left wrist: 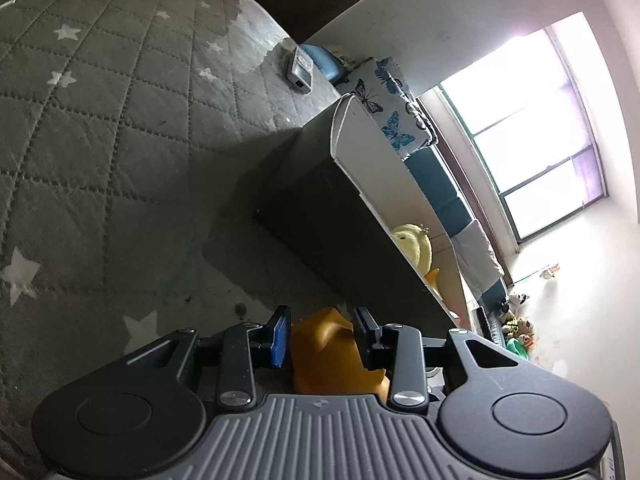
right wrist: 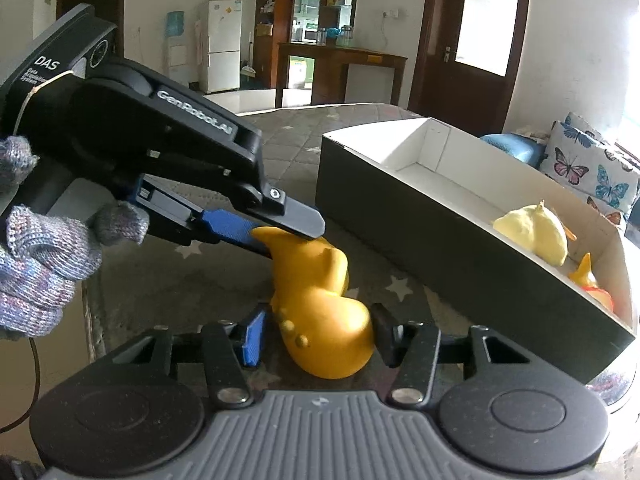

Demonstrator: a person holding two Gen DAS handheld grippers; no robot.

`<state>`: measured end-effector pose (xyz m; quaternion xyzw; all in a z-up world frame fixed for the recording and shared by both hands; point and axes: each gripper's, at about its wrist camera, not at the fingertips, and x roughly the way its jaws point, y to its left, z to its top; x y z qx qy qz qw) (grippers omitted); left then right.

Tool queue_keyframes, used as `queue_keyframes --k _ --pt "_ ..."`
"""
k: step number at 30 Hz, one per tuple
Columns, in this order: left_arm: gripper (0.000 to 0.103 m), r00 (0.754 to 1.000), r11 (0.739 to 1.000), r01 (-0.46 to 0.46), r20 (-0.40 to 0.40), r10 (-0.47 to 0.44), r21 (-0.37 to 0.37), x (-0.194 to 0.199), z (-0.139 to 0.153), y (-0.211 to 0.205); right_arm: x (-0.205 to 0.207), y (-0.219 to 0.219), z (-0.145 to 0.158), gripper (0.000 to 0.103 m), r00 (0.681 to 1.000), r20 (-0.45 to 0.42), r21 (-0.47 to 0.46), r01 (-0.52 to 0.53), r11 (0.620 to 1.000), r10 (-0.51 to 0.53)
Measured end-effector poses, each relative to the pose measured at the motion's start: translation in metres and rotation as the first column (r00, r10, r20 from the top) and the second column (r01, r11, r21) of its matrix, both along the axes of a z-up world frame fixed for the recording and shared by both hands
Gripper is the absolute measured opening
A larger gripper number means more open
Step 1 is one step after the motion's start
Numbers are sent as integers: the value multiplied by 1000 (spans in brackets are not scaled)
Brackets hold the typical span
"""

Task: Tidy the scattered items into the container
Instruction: 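Close the left gripper on the large orange-yellow rubber toy, then lift the orange-yellow toy with the left gripper and carry it over the box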

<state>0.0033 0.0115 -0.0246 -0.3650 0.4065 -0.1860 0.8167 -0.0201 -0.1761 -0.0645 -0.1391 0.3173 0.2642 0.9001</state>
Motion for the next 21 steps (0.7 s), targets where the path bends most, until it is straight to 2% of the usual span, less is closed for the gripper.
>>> queue_keyframes --k 10,21 --pt "41 1000 1000 -13 -19 13 -6 5 -3 -3 0 2 -1 54 1000 -5 -8 9 1000 -9" --pt "41 1000 1000 10 -3 -10 23 7 0 -13 -6 -1 -1 53 1000 3 -15 21 1000 -21"
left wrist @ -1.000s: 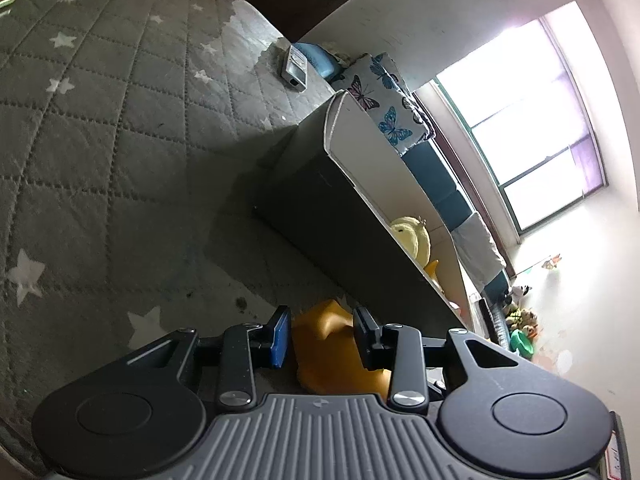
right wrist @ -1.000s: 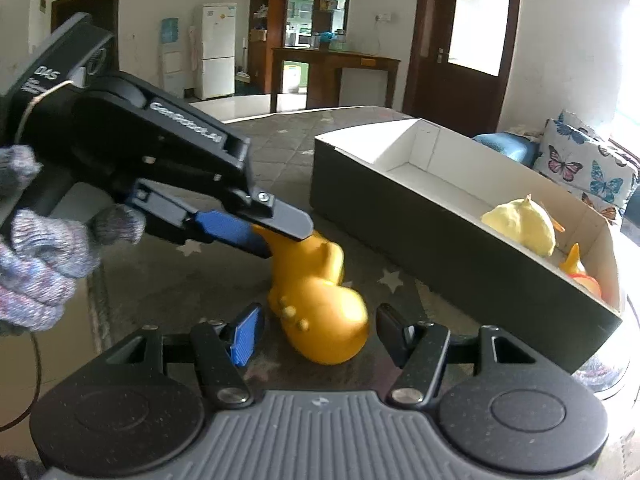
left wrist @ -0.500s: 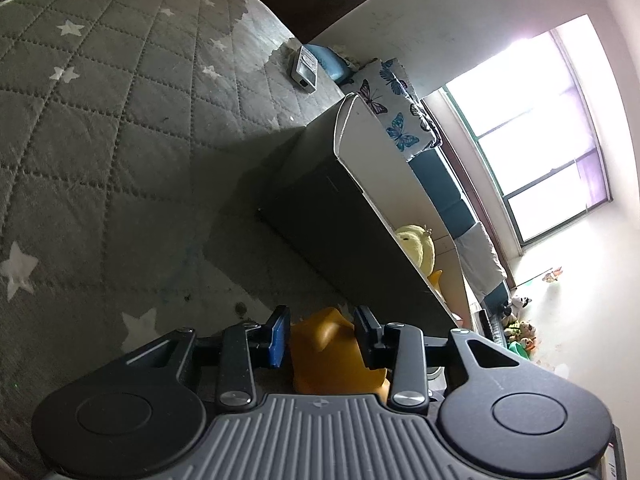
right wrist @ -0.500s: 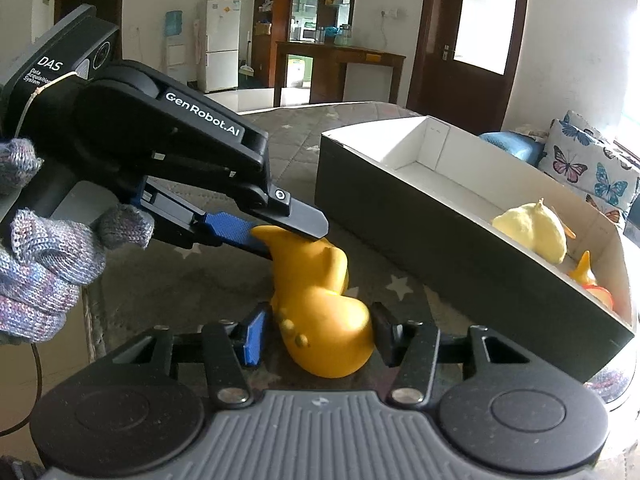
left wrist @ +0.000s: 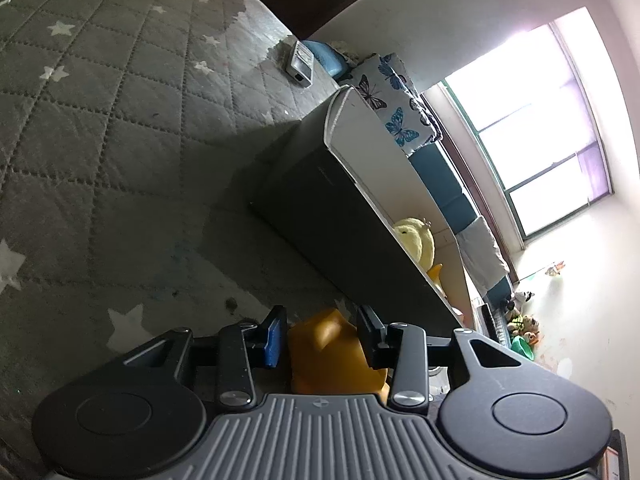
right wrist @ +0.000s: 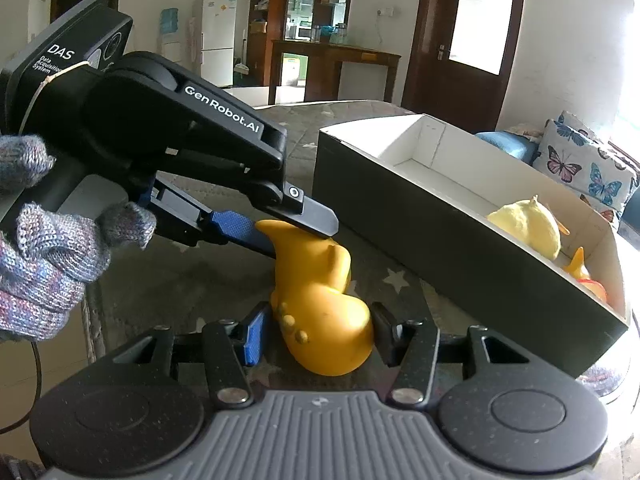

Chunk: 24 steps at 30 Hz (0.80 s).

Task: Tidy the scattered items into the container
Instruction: 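Lift the orange-yellow toy with the left gripper and carry it over the box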

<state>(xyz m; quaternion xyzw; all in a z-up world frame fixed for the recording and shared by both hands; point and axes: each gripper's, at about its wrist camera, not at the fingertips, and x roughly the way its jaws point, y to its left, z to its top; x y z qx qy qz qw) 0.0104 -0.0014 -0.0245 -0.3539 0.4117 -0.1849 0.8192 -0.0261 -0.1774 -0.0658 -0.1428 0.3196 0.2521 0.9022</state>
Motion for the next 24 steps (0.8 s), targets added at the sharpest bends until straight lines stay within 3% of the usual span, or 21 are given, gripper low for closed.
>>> queue_keyframes --k 2,5,7,13,17,24 --pt "39 1000 1000 8 10 -8 0 -2 2 -2 -3 -2 1 52 1000 1 1 8 1000 -8" --pt "23 999 1000 25 32 -25 -1 -4 7 -6 -8 -5 1 52 1000 1 2 22 1000 -22" --pt "23 998 999 37 47 -37 4 -6 11 -9 -13 -7 3 52 1000 5 11 29 1000 -29" --pt "24 999 999 34 25 -34 1 -6 7 -17 -17 -10 0 52 999 -5 15 52 999 -52" --pt "36 1000 1000 8 -17 -8 5 -3 1 -18 -19 -9 0 52 998 -13 28 60 998 -60" --pt "41 997 997 -43 -72 38 -63 -3 -9 -14 -19 -7 0 52 998 -12 22 55 998 -55"
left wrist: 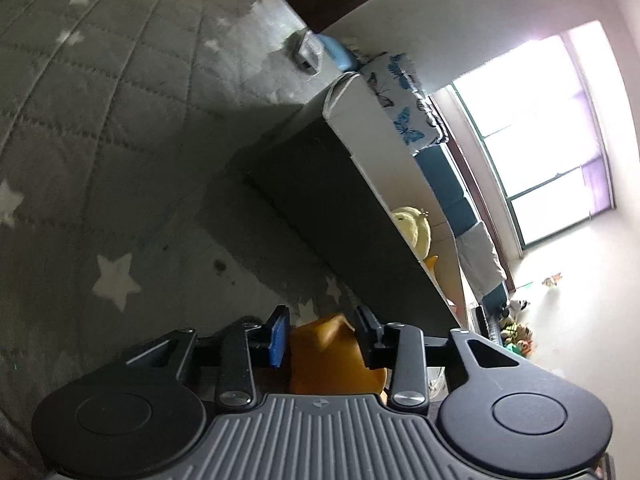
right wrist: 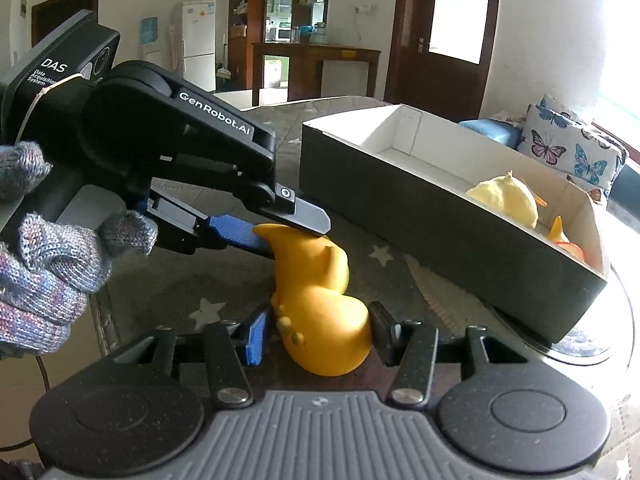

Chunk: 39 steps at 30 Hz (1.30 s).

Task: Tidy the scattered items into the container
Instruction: 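Lift the orange-yellow toy with the left gripper and carry it over the box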

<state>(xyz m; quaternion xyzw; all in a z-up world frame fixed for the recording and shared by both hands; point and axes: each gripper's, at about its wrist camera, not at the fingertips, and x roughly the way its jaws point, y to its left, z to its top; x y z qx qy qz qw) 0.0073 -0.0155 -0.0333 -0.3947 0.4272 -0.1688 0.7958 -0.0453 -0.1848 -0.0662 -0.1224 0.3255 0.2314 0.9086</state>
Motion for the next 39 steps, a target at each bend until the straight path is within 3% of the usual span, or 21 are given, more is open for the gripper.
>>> queue_keyframes --k 3,15,24,30,39 --pt "41 999 999 -25 -33 23 -35 2 -5 1 0 2 -1 53 1000 5 -16 -8 1000 8" --pt "42 1000 999 11 10 -11 40 5 10 -14 -7 1 -1 50 1000 27 -25 2 1000 -1" --pt "42 991 999 21 134 -26 38 8 64 -24 -16 -6 38 50 986 166 -8 24 1000 -22" --pt "42 982 998 23 188 -34 56 42 92 -41 20 -13 63 49 974 218 11 57 998 -58" --pt "42 995 997 26 96 -33 68 119 80 -64 97 -27 65 47 991 108 35 71 997 -74"
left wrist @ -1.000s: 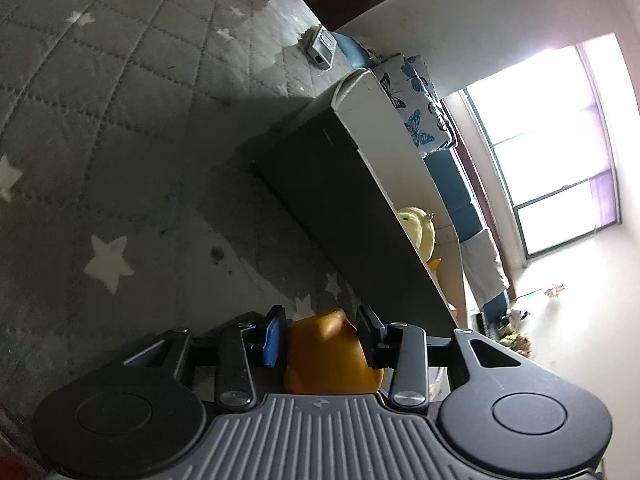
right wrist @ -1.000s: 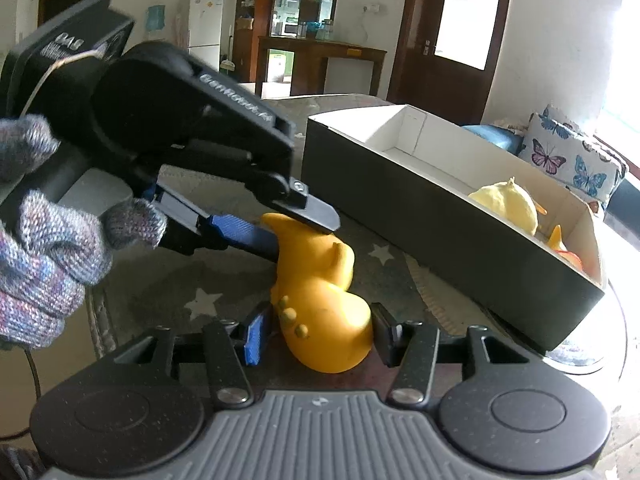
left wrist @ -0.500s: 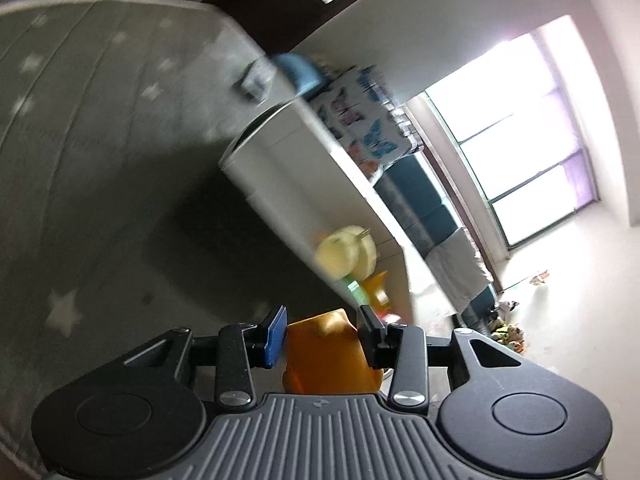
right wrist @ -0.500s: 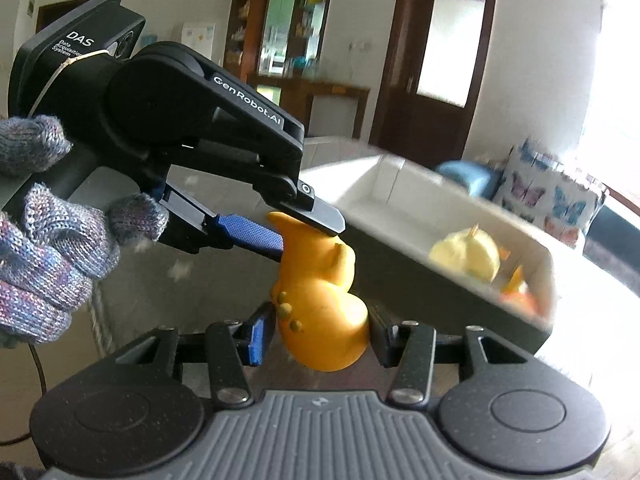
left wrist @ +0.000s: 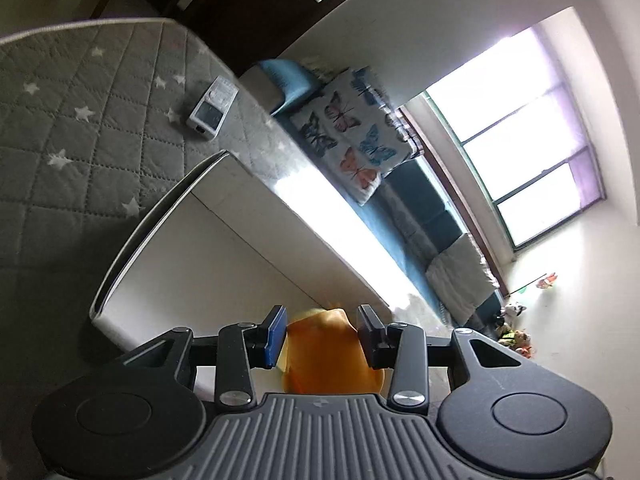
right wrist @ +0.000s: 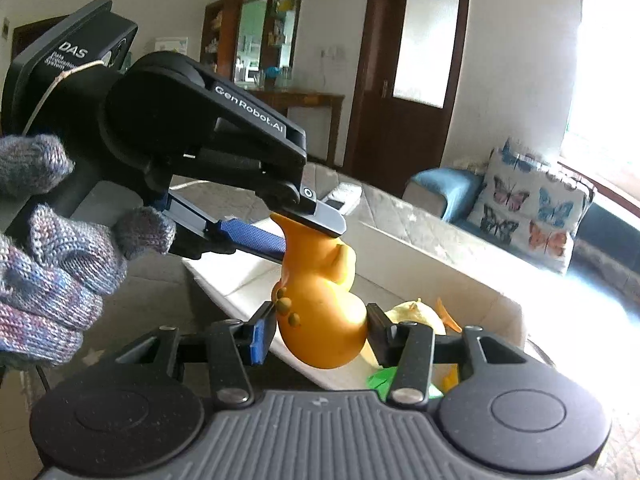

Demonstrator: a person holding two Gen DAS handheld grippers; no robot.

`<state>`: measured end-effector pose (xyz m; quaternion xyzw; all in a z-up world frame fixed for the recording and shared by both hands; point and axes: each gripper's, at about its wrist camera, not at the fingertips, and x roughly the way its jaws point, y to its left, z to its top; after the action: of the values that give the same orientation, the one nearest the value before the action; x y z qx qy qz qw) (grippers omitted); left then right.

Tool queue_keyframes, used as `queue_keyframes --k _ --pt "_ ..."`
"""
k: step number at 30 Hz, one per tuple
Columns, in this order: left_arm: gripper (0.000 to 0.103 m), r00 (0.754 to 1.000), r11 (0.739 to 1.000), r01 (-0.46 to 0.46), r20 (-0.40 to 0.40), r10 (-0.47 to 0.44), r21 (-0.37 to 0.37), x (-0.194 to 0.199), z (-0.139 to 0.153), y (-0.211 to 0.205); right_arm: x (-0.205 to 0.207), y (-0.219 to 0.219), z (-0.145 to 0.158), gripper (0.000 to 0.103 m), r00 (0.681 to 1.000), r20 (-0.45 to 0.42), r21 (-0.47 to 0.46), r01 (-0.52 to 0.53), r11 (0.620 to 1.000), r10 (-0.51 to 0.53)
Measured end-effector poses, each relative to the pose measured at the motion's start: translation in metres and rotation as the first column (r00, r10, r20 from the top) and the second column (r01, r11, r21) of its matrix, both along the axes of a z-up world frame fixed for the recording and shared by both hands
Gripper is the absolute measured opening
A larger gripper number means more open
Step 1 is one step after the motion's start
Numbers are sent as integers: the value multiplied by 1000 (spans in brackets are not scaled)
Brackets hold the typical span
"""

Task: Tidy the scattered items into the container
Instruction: 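Lift the orange-yellow toy with the left gripper and carry it over the box, then lower the orange-yellow toy into the box and open the left gripper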

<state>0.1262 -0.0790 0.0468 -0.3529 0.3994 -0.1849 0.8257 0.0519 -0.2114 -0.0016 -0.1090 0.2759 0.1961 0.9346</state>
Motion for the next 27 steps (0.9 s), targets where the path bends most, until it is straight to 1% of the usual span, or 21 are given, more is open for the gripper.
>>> queue_keyframes --k 3,6,10,13,15,19,24,27 --pt "42 999 1000 -2 -54 2 9 19 -14 -4 20 -3 -8 47 998 -58 4 -2 1000 2" --pt "42 995 1000 1 -97 0 17 30 -28 -5 34 -6 -17 47 993 -114 4 -9 1000 9" --pt "42 992 999 11 -126 -7 34 38 -42 -8 45 -10 -27 47 986 -166 14 -13 1000 15" --pt "40 992 998 23 -127 -17 52 41 -45 -11 46 -15 -30 47 983 -181 40 -6 999 14" --pt "40 992 997 30 -121 -21 75 41 -45 -14 46 -16 -29 47 984 -180 42 -5 999 13" --pt "40 994 996 20 -106 -11 85 38 -42 -12 42 -18 -28 47 985 -173 41 0 999 8" --pt "40 998 993 11 -58 -4 113 30 -30 -11 39 -20 -25 47 987 -160 46 7 999 1" --pt "40 1000 989 17 -23 -14 145 24 -21 -13 38 -20 -21 47 989 -149 51 11 999 -3"
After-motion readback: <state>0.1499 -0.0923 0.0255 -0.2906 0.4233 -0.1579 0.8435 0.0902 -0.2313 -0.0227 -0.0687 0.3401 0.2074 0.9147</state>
